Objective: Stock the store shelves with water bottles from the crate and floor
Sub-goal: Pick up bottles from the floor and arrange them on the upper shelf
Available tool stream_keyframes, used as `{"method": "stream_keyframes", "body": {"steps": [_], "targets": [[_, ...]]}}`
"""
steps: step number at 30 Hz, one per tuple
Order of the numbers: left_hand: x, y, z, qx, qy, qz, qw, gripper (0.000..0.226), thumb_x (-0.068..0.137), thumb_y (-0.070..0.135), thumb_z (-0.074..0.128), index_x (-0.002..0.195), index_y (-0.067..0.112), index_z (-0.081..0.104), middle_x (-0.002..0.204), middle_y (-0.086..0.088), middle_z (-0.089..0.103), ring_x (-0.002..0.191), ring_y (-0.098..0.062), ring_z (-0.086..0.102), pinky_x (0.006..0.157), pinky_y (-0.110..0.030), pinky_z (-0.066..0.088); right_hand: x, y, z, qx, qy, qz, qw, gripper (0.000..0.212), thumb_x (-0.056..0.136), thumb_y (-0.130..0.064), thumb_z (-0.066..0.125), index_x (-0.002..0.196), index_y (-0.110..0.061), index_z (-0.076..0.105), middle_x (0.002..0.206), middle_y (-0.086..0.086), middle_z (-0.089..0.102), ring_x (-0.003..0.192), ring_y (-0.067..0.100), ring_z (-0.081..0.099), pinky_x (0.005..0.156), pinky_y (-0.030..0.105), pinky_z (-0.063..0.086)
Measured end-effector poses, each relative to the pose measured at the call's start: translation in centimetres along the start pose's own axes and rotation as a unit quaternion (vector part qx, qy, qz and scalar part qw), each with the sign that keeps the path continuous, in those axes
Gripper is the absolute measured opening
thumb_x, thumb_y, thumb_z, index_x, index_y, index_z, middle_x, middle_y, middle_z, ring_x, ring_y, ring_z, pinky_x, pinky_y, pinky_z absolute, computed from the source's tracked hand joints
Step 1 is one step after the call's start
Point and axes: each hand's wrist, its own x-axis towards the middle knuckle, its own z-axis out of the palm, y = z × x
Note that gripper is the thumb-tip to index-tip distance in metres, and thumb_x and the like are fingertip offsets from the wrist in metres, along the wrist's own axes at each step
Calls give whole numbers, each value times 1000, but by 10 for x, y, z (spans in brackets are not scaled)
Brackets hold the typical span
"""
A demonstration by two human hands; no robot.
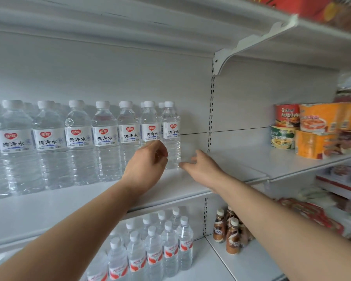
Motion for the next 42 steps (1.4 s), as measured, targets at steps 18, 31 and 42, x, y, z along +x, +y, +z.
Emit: {"method": "stream_keyframes", "body": {"steps": [18, 31, 42], "targets": [[-302, 54, 111, -342, -232, -231, 881, 18, 94, 1, 60, 91, 17, 69, 85, -1, 70, 81, -23, 65, 75, -36, 51, -319, 219, 24, 289, 67, 161, 941, 19, 102, -1, 51, 110, -12, 65, 95, 8, 75, 94, 28, 73, 70, 27, 58], [-460, 72, 194, -341, -404, -471, 706, 15, 97, 0, 52, 90, 7, 63, 71, -4, 69, 70, -25, 60, 59, -27, 47, -452, 307, 72, 327, 12, 452, 830, 16, 105, -9, 49, 111, -1, 60, 90, 15, 73, 79, 28, 72, 70, 33, 55], [-457, 153, 199, -432, -373, -379, 728, 19, 93, -8, 54, 87, 6, 64, 68, -3, 66, 62, -18, 61, 58, -23, 51, -506, 284, 42, 404, 135, 407, 808, 20, 103, -8, 51, 117, 3, 61, 105, 27, 73, 92, 34, 74, 76, 37, 56]]}}
